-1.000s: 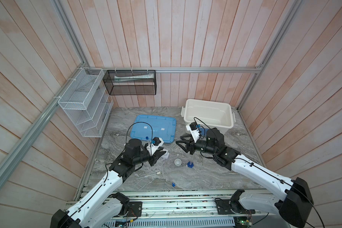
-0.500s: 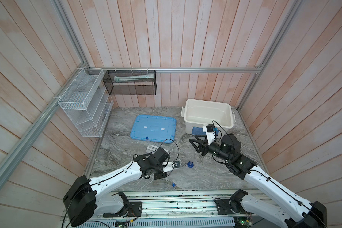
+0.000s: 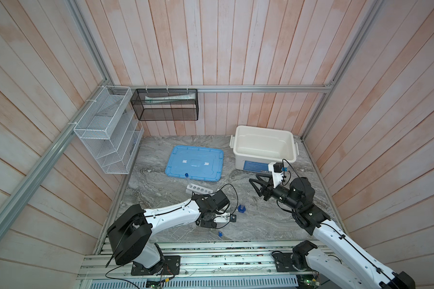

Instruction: Organize the chemistry lab equipment

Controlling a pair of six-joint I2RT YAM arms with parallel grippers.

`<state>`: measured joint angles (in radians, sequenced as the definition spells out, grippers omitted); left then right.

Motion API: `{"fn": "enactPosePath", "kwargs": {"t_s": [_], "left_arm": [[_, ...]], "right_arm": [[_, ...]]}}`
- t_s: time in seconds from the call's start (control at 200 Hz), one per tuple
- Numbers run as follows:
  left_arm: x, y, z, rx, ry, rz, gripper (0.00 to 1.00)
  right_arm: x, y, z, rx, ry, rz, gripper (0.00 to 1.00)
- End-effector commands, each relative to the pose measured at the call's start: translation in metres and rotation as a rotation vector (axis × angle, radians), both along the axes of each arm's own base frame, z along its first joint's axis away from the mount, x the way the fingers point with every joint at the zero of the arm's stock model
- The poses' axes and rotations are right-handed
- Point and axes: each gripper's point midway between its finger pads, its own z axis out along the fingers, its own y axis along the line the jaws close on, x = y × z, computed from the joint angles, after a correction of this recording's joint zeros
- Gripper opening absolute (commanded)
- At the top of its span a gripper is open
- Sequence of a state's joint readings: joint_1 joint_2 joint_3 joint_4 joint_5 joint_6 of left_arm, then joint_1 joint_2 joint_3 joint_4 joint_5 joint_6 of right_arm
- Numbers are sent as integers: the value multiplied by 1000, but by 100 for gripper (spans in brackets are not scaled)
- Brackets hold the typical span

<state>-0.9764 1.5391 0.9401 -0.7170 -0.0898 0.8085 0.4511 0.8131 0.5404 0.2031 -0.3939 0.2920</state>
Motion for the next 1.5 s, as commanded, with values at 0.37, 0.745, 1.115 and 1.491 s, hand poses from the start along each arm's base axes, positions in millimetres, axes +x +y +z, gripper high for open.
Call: {"fn": "enactPosePath", "kwargs": {"t_s": [0.37, 0.745, 1.115, 1.491], "left_arm": [[-4, -5, -17, 44, 44, -66, 54], [-2, -3, -34, 70, 44, -65, 40], [0, -15, -36, 35, 60, -50, 27], [0, -22, -37, 10, 71, -34, 44]], "right_arm": [[2, -15, 1, 72, -15, 21, 53], [2, -23, -1, 91, -19, 3, 52], [4, -34, -1, 109, -23, -37, 52], [5, -40, 0, 125, -22, -59, 51]]}}
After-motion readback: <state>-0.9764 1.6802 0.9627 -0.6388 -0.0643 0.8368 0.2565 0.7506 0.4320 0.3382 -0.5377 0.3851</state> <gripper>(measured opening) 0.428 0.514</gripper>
